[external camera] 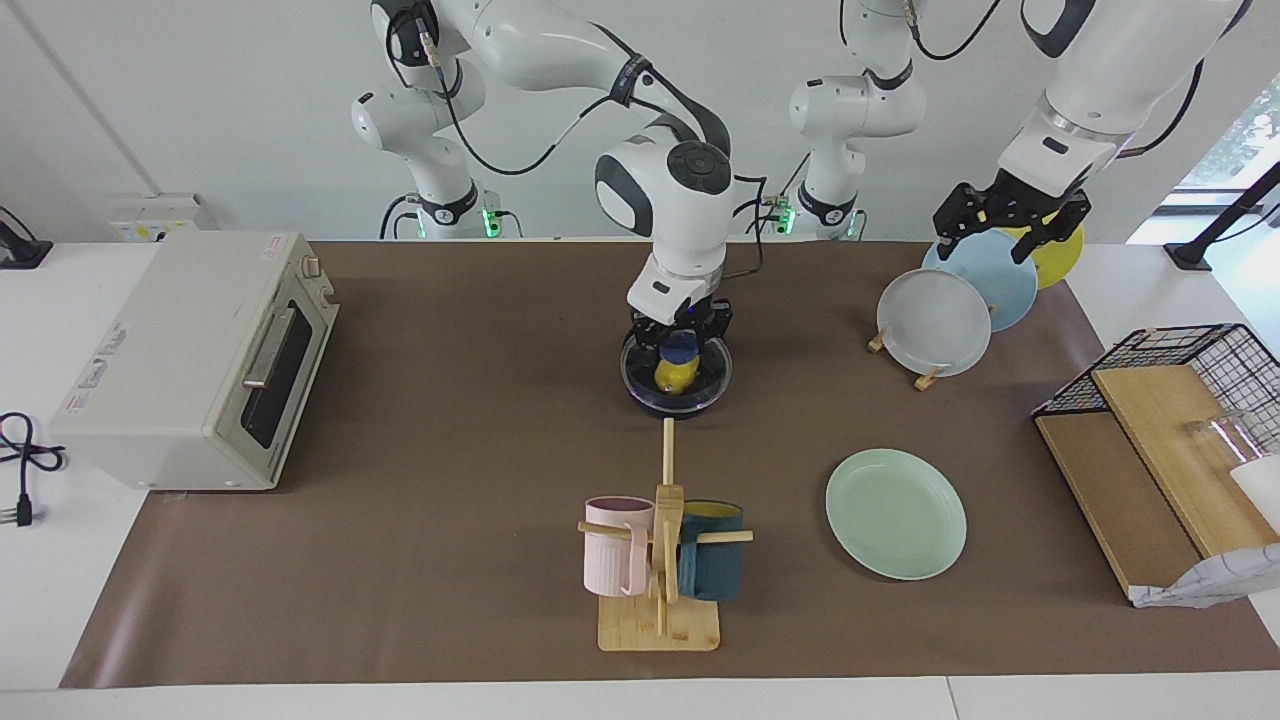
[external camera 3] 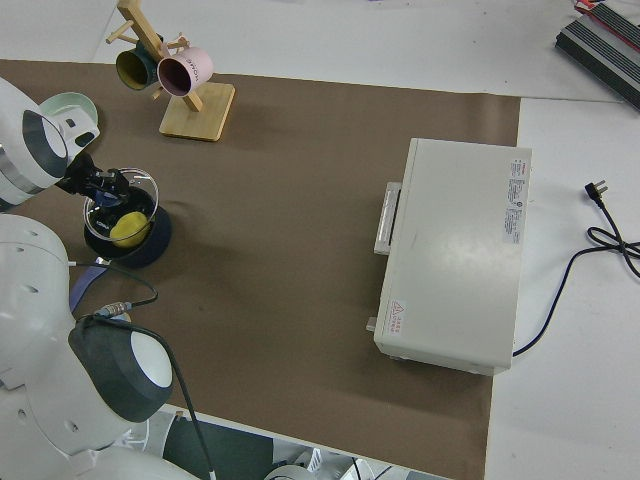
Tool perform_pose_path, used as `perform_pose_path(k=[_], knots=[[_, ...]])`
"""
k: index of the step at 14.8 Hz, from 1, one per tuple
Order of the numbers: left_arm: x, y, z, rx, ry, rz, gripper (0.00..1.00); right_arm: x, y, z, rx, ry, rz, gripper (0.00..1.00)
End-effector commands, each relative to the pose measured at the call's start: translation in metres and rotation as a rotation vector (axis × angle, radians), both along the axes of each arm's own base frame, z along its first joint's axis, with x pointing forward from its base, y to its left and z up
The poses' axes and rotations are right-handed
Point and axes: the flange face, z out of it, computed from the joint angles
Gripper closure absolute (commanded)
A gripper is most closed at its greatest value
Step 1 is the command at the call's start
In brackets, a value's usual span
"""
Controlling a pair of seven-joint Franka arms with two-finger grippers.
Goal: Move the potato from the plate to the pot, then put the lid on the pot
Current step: 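Carry the glass lid over the pot with the right gripper and lower it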
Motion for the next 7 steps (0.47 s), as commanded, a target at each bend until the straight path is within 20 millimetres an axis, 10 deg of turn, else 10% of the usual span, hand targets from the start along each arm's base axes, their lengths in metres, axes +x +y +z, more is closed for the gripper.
perform_pose_path(k=[1, 7], knots=[[-0.004, -0.002, -0.001, 0.013, -0.018, -0.014, 0.00, -0.007, 0.000, -0.003, -0.009, 0.007, -0.021, 1.00], [-0.003, -0.002, 0.006, 0.013, -0.015, -0.008, 0.00, -0.023, 0.012, -0.004, -0.027, 0.029, -0.044, 1.00]])
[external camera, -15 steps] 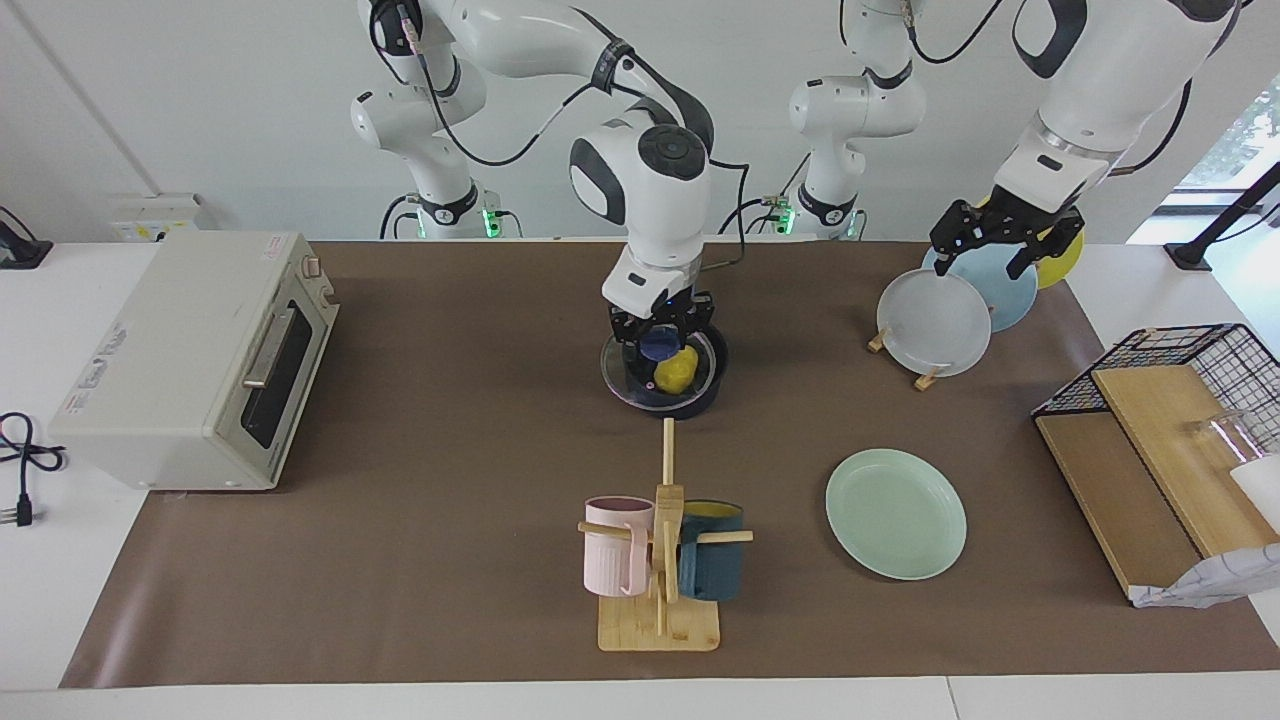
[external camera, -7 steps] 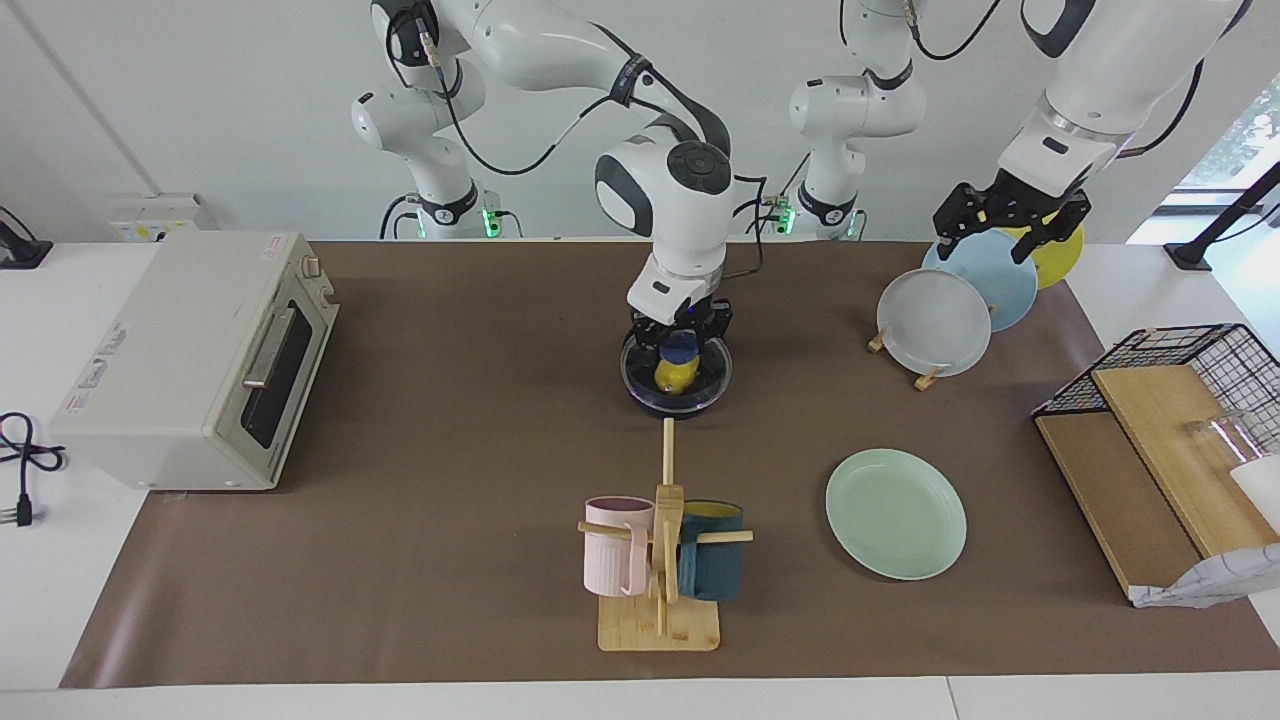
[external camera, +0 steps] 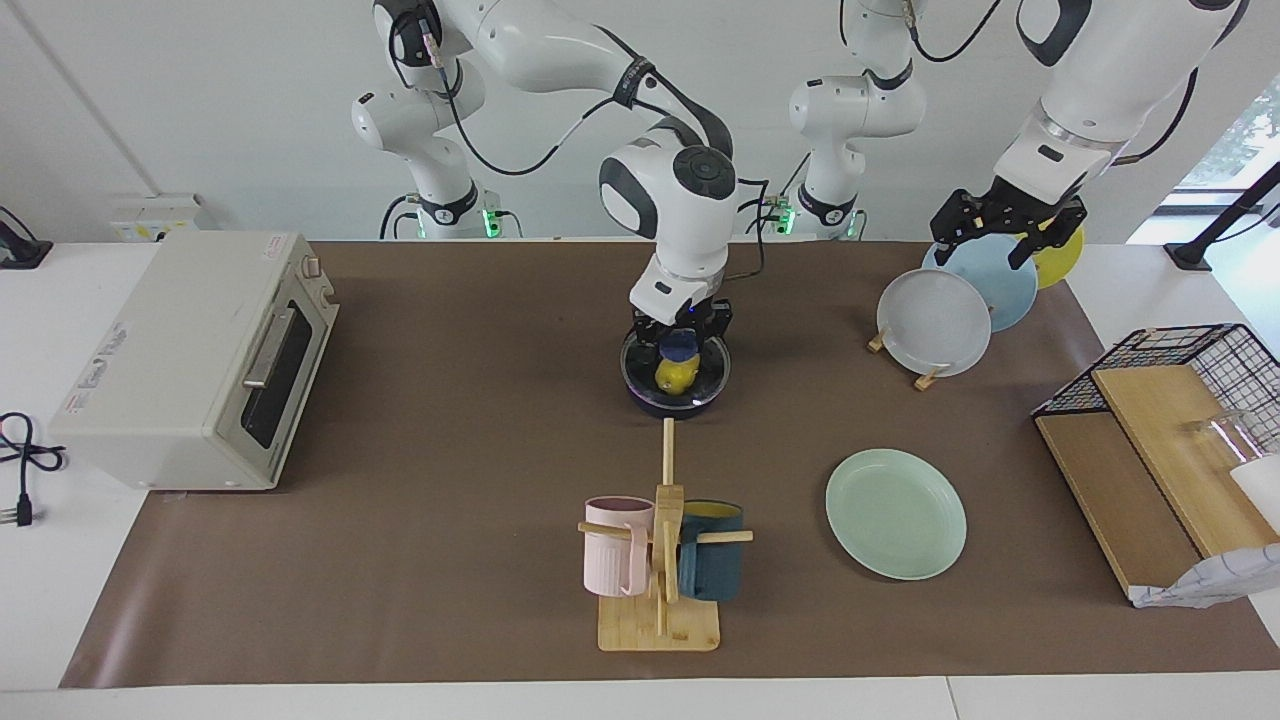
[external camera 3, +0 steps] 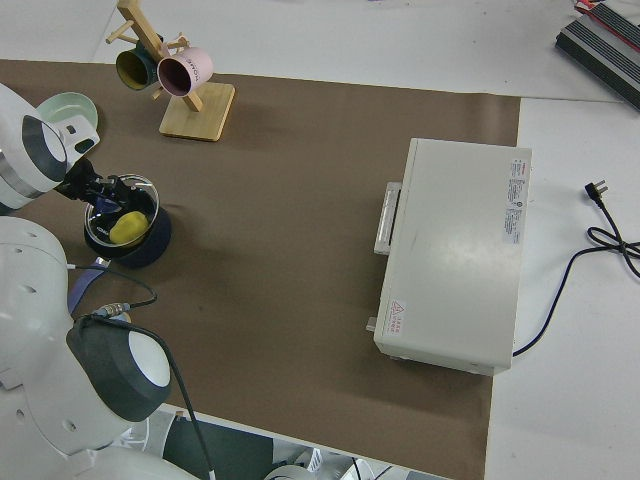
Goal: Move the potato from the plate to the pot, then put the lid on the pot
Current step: 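Carry the glass lid over the pot with the right gripper and lower it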
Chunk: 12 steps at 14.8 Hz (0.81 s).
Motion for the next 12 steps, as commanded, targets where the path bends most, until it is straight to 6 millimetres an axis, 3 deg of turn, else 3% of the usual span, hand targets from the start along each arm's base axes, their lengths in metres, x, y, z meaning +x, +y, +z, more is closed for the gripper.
perform_pose_path(k=[1, 12], knots=[[-0.0045, -0.0007, 0.0059, 0.015, -0.004, -0.007, 0.00, -0.0149, 0.0060, 0.0035, -0.011, 0.011, -0.021, 1.00], [-0.0054, 0.0018, 0.0041, 0.015, -0.005, 0.000, 0.00, -0.0217, -0.0017, 0.0011, -0.058, 0.058, -0.066, 1.00]])
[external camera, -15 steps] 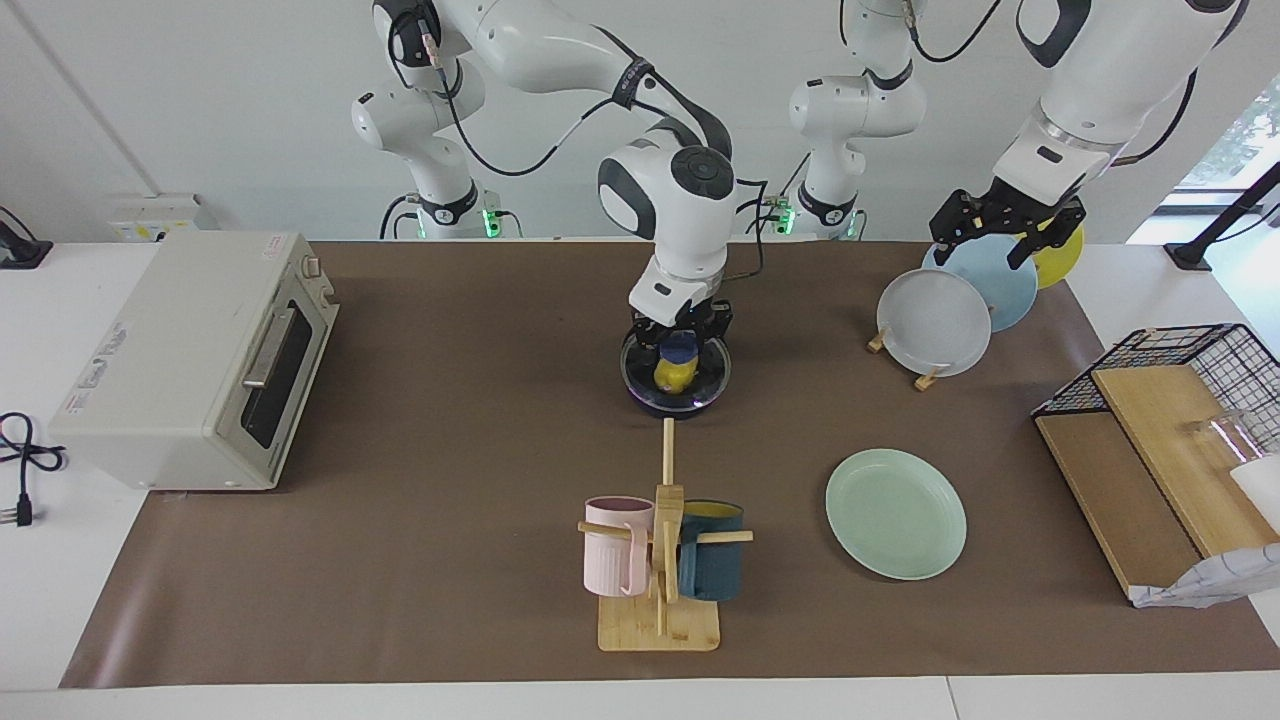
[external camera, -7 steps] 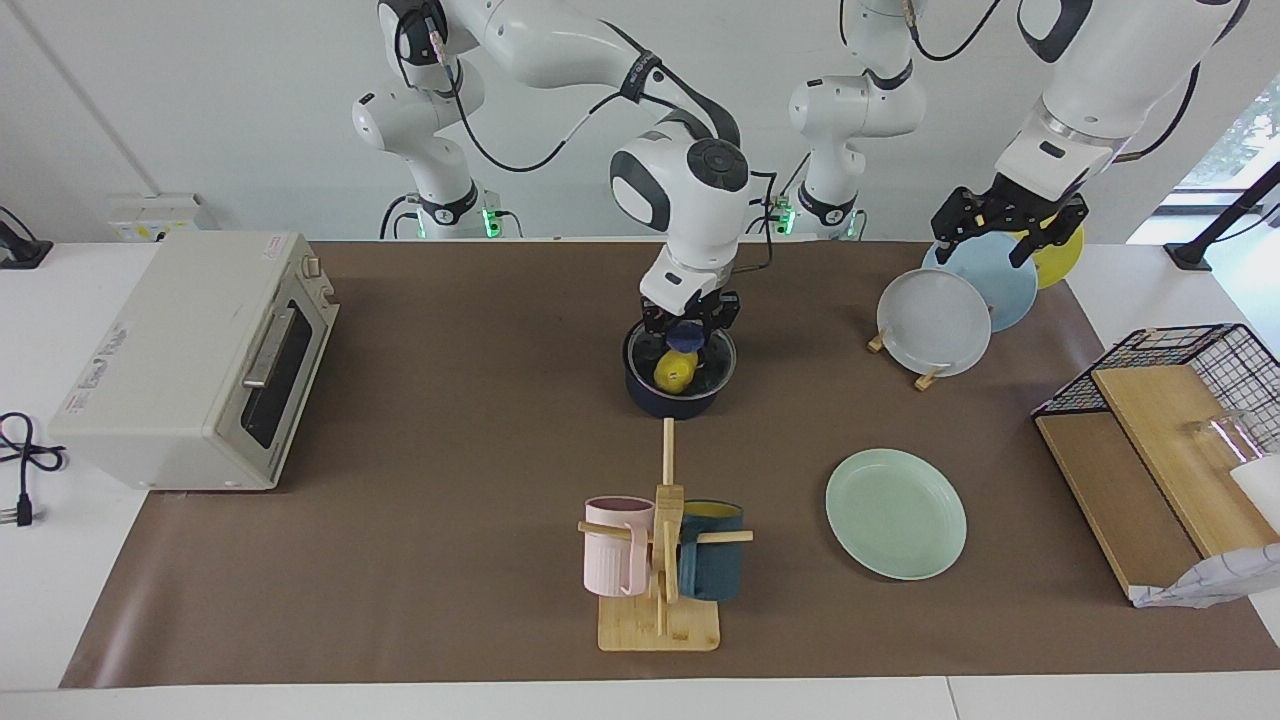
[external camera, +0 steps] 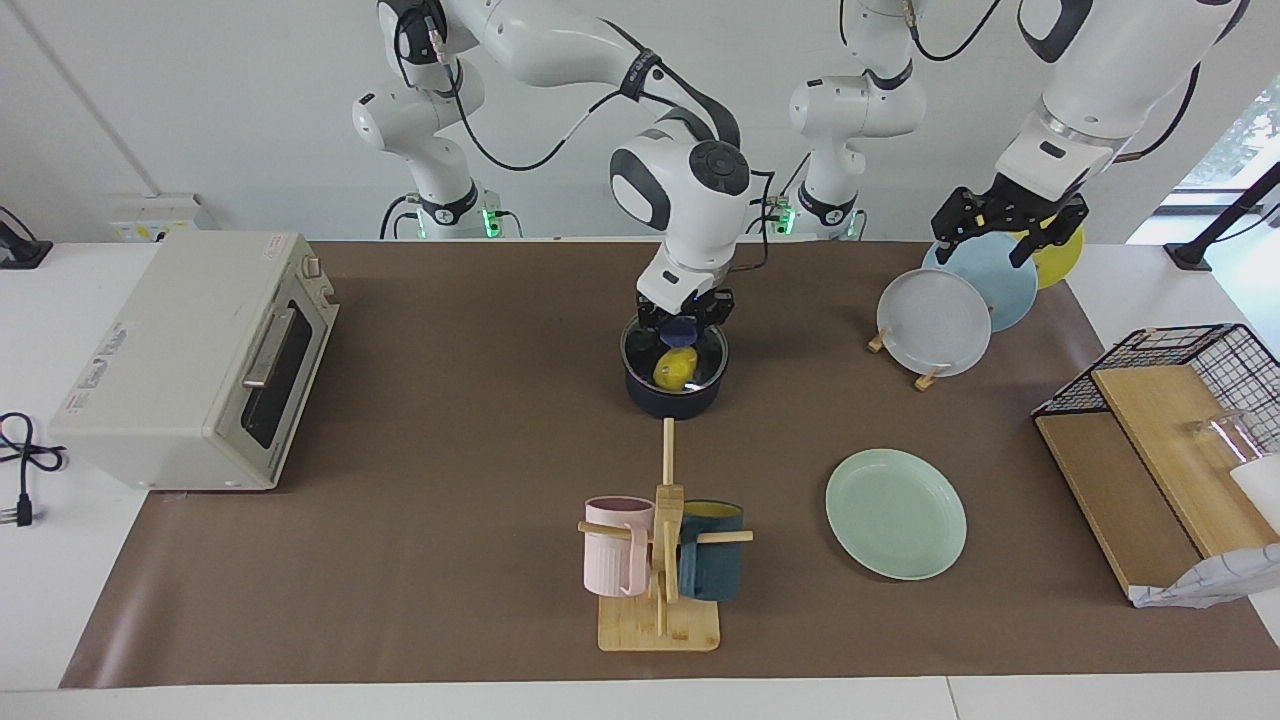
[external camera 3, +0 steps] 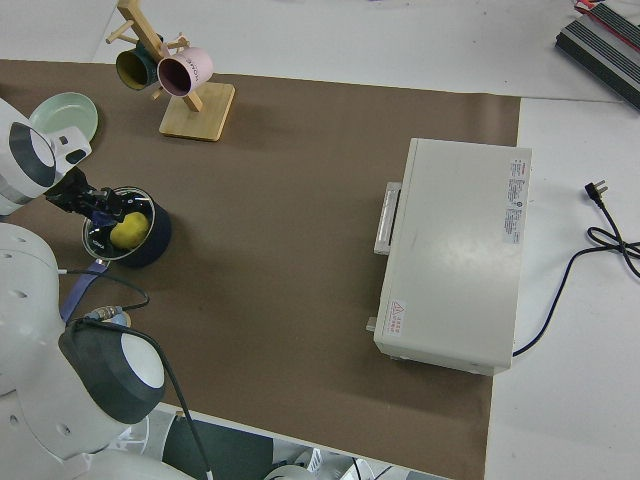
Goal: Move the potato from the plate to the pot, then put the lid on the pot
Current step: 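Carry the glass lid over the pot with the right gripper and lower it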
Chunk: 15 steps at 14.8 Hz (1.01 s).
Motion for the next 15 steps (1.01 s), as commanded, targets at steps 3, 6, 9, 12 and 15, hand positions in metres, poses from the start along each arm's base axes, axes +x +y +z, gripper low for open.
perform_pose_path(k=[3, 6, 9, 12, 15], knots=[[-0.0040, 0.0047, 0.0026, 0.015, -0.006, 0.002, 0.00, -0.0034, -0.0056, 0.0048, -0.002, -0.003, -0.051, 1.00], [-0.0043, 0.0055, 0.0023, 0.015, -0.003, 0.004, 0.00, -0.0019, -0.0042, 0.0056, 0.011, -0.016, -0.055, 1.00], [-0.0049, 0.0056, 0.0030, 0.015, -0.003, 0.004, 0.00, -0.0008, -0.0018, 0.0073, 0.026, -0.032, -0.056, 1.00], [-0.0049, 0.0056, 0.0030, 0.015, -0.003, 0.004, 0.00, -0.0006, -0.0003, 0.0075, 0.033, -0.039, -0.054, 1.00], [-0.0049, 0.0056, 0.0030, 0.015, -0.002, 0.004, 0.00, -0.0009, -0.0018, 0.0005, 0.037, -0.043, -0.056, 1.00]])
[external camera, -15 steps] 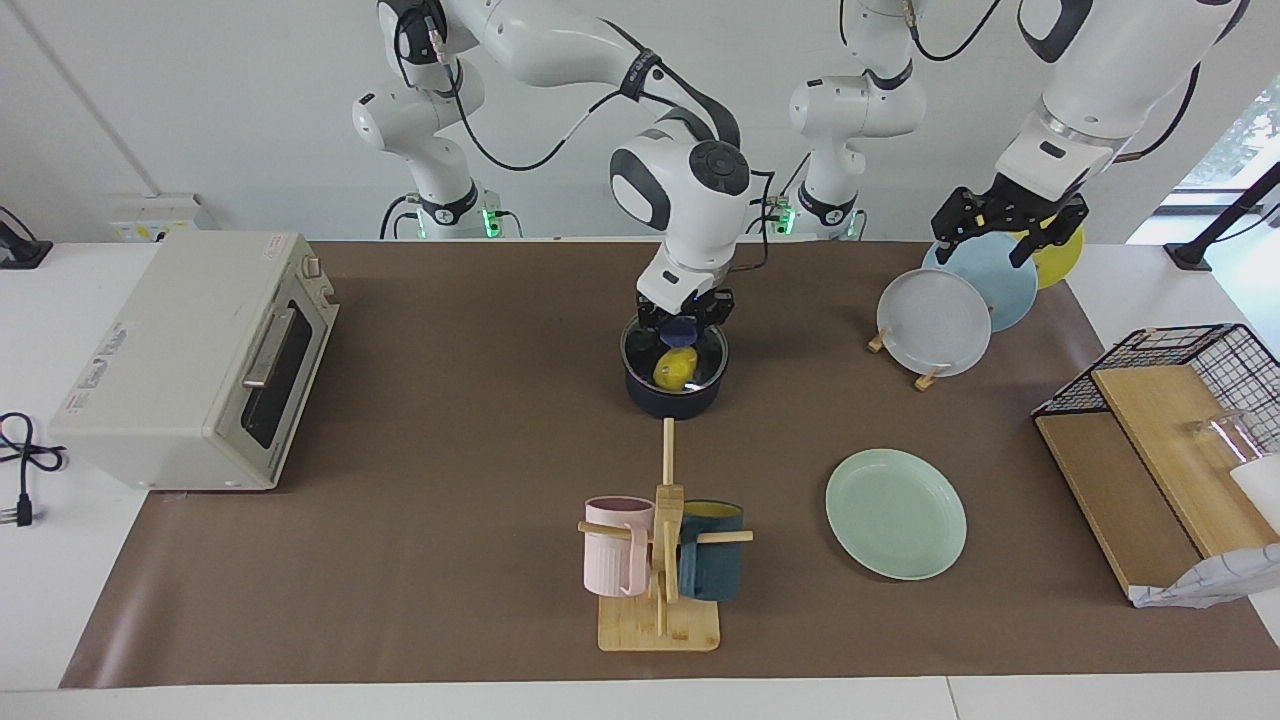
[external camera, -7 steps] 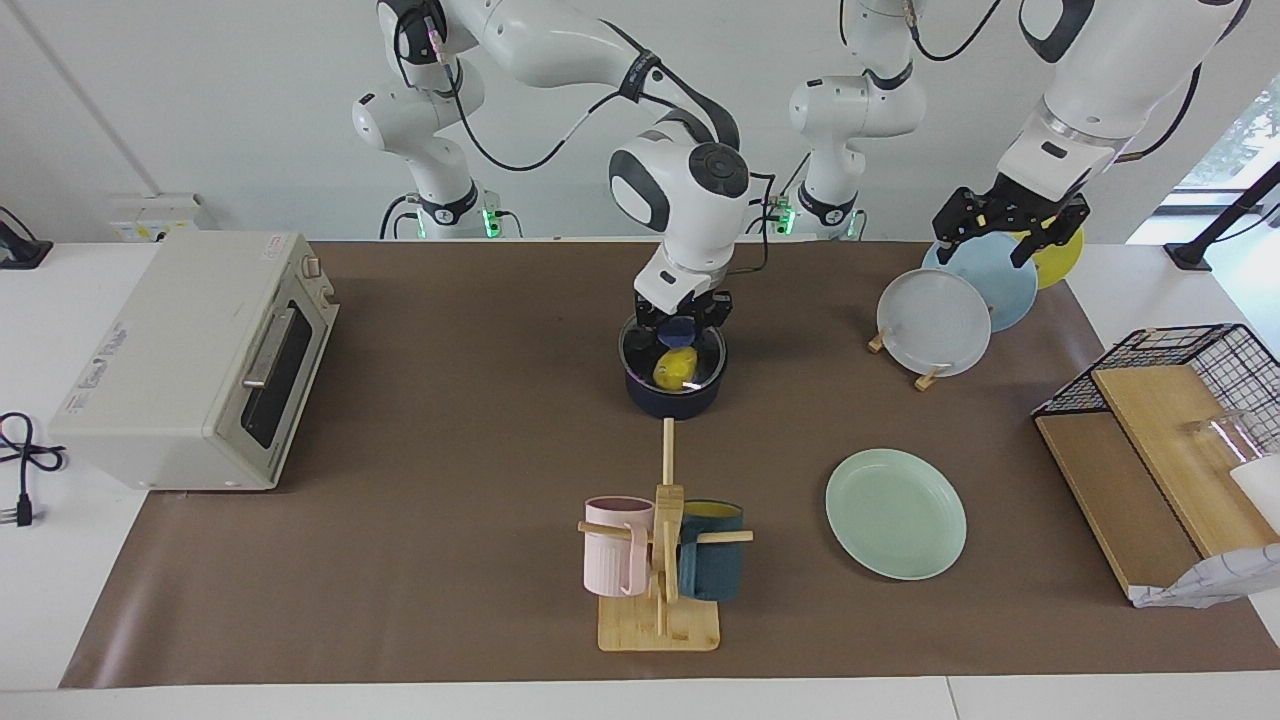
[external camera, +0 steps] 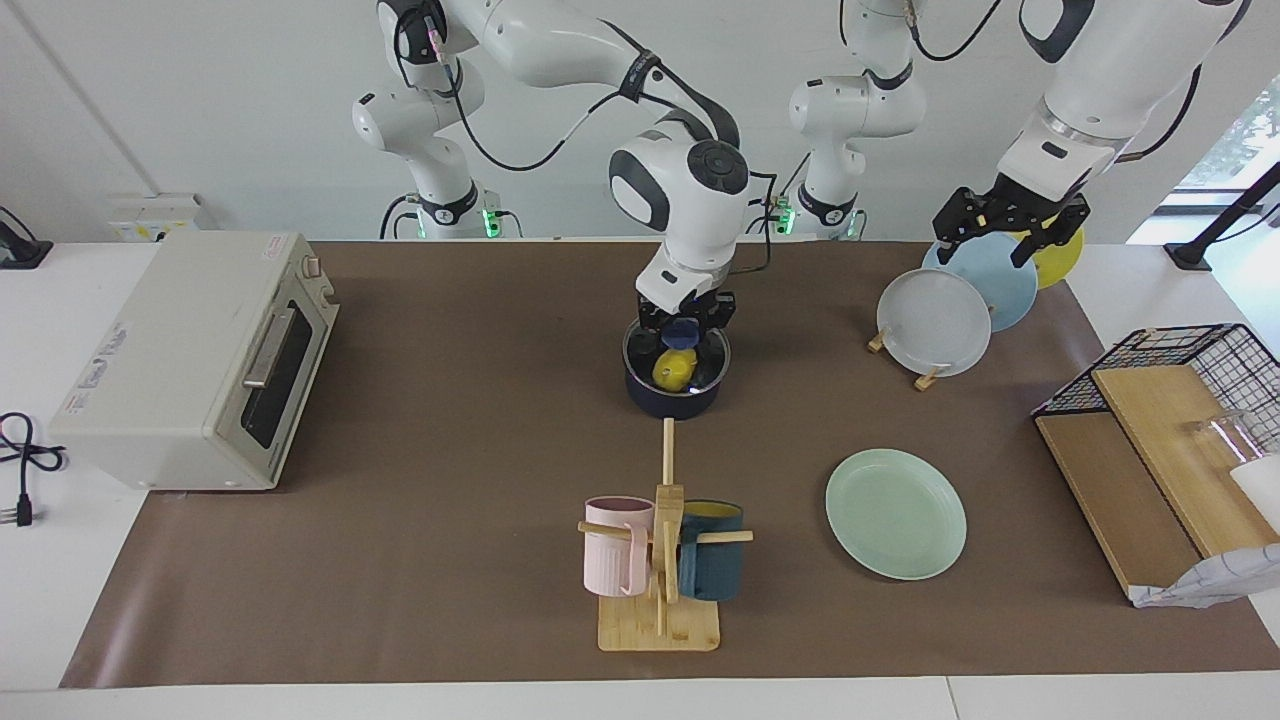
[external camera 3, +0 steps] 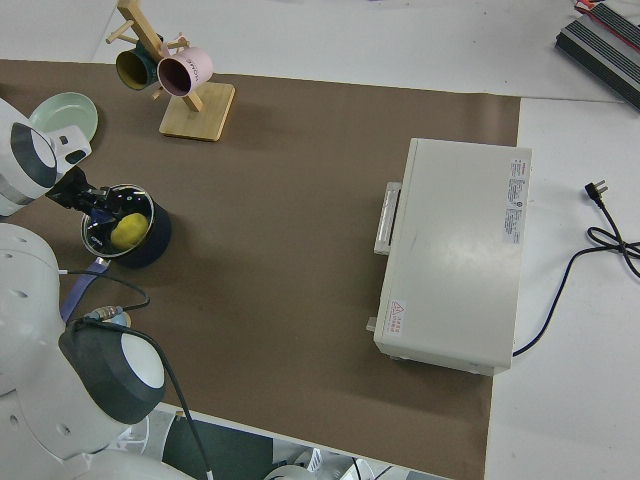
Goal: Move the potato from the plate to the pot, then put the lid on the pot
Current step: 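Carry the glass lid over the pot with the right gripper and lower it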
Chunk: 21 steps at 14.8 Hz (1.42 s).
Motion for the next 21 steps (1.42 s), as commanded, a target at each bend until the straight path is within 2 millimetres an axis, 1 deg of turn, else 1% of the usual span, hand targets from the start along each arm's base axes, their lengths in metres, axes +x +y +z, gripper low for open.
perform_pose_path(k=[1, 7, 8, 9, 10, 11, 12, 15, 16, 17, 18, 20, 21], knots=[[-0.005, 0.004, 0.003, 0.014, -0.003, 0.000, 0.00, -0.003, -0.004, 0.000, 0.015, -0.014, -0.024, 1.00], [-0.005, 0.004, 0.003, 0.014, -0.003, 0.000, 0.00, -0.006, -0.008, -0.008, 0.025, -0.025, -0.026, 1.00], [-0.005, 0.004, 0.003, 0.014, -0.003, 0.000, 0.00, -0.006, -0.007, -0.008, 0.026, -0.026, -0.026, 0.92], [-0.005, 0.004, 0.003, 0.014, -0.003, 0.000, 0.00, -0.005, -0.008, -0.008, 0.027, -0.027, -0.026, 0.79], [-0.005, 0.004, 0.002, 0.015, -0.001, 0.000, 0.00, -0.004, -0.008, -0.006, 0.029, -0.030, -0.028, 0.57], [-0.005, 0.004, 0.003, 0.014, -0.003, 0.000, 0.00, -0.003, -0.009, -0.006, 0.029, -0.030, -0.029, 0.32], [-0.005, 0.004, 0.002, 0.015, -0.001, 0.000, 0.00, -0.001, -0.009, -0.004, 0.032, -0.033, -0.031, 0.00], [-0.005, 0.004, 0.003, 0.014, -0.003, 0.000, 0.00, 0.005, -0.014, 0.001, 0.035, -0.039, -0.039, 0.00], [-0.005, 0.004, 0.003, 0.014, -0.003, 0.000, 0.00, 0.010, -0.017, 0.009, 0.035, -0.049, -0.040, 0.00], [-0.005, 0.004, 0.003, 0.014, -0.003, 0.000, 0.00, 0.016, -0.023, 0.018, 0.037, -0.060, -0.050, 0.00], [-0.005, 0.004, 0.003, 0.014, -0.003, 0.000, 0.00, 0.023, -0.035, 0.027, 0.036, -0.067, -0.066, 0.00], [-0.005, 0.004, 0.003, 0.015, -0.001, 0.000, 0.00, 0.038, -0.067, 0.054, 0.045, -0.080, -0.100, 0.00], [-0.005, 0.004, 0.002, 0.015, -0.001, 0.000, 0.00, 0.046, -0.087, 0.073, 0.053, -0.086, -0.105, 0.00]])
